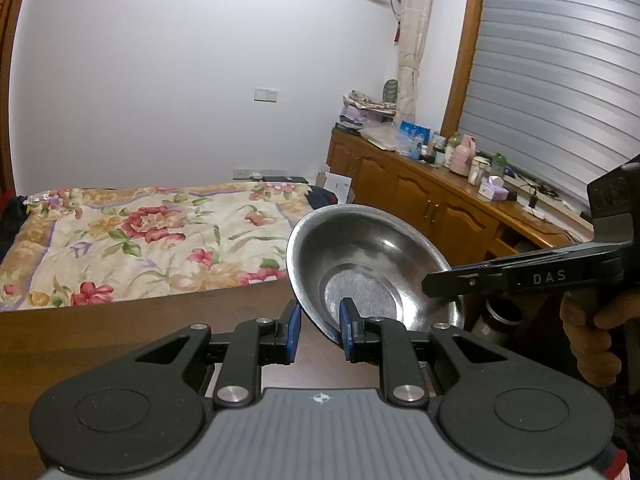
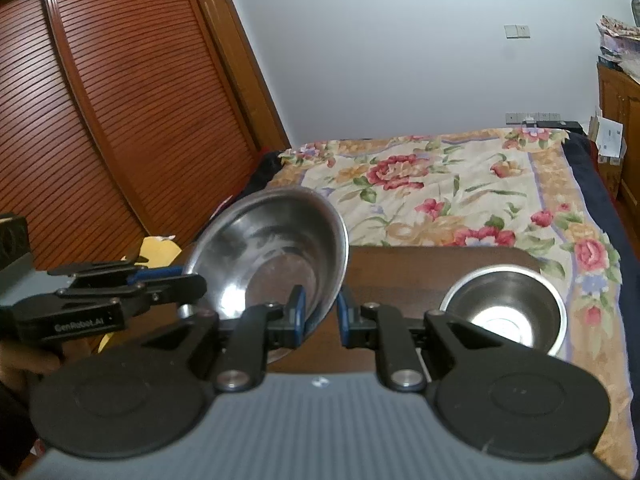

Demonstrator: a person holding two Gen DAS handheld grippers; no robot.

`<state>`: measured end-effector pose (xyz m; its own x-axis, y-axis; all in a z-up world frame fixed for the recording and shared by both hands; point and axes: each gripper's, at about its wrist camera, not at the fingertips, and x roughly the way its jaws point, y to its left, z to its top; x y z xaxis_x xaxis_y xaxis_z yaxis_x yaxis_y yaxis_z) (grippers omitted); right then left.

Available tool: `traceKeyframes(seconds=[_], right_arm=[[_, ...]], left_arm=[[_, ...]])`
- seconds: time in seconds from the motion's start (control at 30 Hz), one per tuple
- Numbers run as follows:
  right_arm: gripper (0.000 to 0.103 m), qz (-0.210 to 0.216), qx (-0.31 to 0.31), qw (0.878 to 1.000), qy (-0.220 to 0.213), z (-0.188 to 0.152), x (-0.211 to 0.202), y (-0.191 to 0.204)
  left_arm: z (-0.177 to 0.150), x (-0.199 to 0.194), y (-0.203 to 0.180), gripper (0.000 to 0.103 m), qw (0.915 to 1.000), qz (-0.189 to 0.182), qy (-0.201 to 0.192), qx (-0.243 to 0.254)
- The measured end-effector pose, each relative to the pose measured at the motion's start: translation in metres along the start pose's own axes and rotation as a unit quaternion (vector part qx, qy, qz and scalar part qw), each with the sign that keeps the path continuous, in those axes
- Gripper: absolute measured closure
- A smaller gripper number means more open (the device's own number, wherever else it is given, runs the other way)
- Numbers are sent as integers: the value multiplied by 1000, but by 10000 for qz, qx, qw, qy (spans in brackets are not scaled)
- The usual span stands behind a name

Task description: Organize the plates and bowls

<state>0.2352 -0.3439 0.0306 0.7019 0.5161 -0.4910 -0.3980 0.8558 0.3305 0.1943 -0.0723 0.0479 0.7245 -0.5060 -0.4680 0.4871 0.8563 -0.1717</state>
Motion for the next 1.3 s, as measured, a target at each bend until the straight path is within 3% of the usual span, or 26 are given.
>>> traceKeyframes(seconds=[0.43,1.03,1.3], right_arm=[[84,99,251,9995,186,-40,-24,12],[84,16,708,9972,244,-110,-33,13],[84,-26,833,9965,40,-122,-30,10]], left_arm=[[-36,-33,-20,80,9997,-205,157,-52],[-99,-36,-39,80,9972,-314,681,-14],[-109,-33,-42,80,9982,-183,559,96]])
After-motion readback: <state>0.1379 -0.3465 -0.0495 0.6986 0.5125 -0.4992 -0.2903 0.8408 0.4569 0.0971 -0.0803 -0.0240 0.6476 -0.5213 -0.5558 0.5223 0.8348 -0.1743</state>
